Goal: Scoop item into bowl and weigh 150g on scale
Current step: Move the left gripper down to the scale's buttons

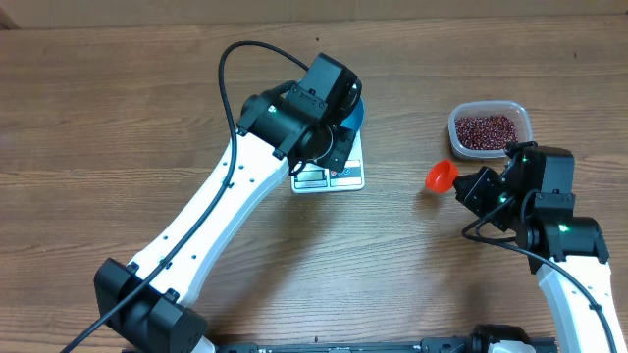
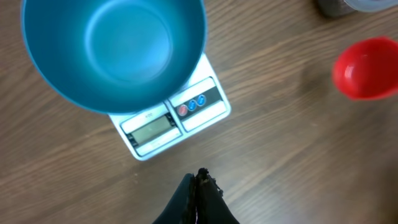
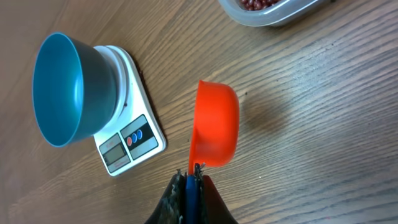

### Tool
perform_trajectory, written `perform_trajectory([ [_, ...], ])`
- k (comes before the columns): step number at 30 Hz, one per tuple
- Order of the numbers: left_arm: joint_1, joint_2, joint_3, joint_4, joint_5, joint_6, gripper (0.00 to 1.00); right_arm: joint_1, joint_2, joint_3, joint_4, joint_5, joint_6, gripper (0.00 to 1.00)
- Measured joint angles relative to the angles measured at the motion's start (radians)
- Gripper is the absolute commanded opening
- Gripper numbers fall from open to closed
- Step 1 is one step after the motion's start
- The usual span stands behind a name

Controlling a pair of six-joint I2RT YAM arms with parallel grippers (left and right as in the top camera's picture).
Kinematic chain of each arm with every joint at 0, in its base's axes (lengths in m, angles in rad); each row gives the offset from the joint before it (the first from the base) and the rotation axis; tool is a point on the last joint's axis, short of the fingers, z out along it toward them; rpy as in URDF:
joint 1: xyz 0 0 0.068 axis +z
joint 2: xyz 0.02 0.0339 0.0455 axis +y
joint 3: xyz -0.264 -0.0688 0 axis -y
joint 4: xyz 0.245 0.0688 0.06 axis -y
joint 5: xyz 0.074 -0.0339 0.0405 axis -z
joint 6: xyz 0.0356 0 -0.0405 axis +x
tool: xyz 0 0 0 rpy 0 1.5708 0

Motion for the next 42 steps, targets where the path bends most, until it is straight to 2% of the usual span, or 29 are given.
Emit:
perform_trajectory([
  [10,-0.019,0.0,-0.289,0.243,-0.06,0.061,0.04,0.0,0.0,0.0,-0.003,0.006,-0.011,0.04],
  [17,-0.072,0.0,-0.396,0.385,-0.066,0.169,0.04,0.0,0.0,0.0,-0.002,0.007,-0.011,0.04],
  [23,-0.085,0.0,-0.481,0.512,-0.067,0.206,0.04,0.0,0.0,0.0,-0.003,0.007,-0.011,0.04],
  [35,-0.084,0.013,-0.559,0.669,-0.178,0.231,0.04,0.0,0.0,0.0,-0.002,0.007,-0.014,0.04],
  [42,-0.084,0.102,-0.56,0.705,-0.195,0.269,0.04,0.0,0.0,0.0,-0.002,0.007,-0.014,0.04],
])
